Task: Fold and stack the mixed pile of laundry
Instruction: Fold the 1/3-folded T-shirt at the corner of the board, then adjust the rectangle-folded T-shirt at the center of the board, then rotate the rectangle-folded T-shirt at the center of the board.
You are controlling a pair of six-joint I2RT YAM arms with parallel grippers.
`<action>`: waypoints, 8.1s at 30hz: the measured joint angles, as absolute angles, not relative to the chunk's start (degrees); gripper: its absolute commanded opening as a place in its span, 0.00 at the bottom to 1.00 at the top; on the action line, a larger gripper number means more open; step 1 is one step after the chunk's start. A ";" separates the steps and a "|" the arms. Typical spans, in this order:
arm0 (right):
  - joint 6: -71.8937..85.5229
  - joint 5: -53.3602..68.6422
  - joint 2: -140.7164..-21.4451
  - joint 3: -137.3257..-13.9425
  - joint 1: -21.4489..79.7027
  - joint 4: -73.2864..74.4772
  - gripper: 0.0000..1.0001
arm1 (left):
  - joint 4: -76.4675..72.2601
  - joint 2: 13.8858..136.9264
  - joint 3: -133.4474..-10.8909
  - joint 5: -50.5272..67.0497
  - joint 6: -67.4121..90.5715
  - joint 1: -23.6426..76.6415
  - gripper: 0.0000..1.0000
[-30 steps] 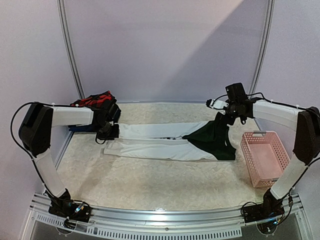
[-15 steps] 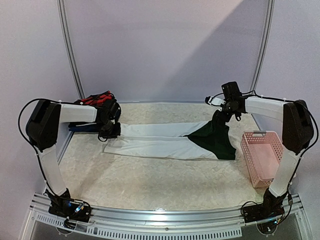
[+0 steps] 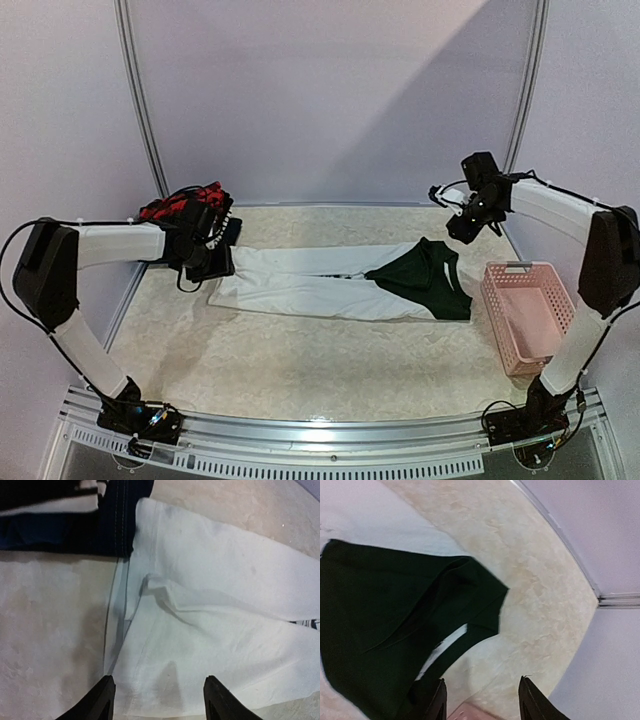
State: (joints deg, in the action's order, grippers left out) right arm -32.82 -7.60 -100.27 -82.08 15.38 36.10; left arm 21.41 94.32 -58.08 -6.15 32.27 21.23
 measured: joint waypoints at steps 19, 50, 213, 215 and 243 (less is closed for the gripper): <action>-35.68 8.29 -102.67 -69.58 14.81 57.45 0.56 | 18.85 99.70 -52.88 -3.18 33.10 20.86 0.25; -58.89 -3.11 -83.61 -48.03 14.85 47.55 0.40 | 38.22 54.74 -27.75 5.85 44.93 34.76 0.45; -32.84 -0.38 -113.93 -78.32 31.09 51.18 0.20 | 51.31 91.46 -64.84 -18.41 5.23 61.28 0.52; -33.95 -2.44 -118.26 -84.33 30.28 51.90 0.19 | 51.40 90.85 -64.62 -18.15 4.19 62.30 0.53; -29.41 -0.67 -97.84 -91.02 23.64 40.97 0.59 | 51.22 106.48 -65.91 -12.27 10.55 63.35 0.11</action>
State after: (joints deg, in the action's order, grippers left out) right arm -29.41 -0.67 -97.84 -91.02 23.64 40.97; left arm 51.22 106.48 -65.91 -12.27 10.55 63.35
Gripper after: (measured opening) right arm 0.587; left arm 0.320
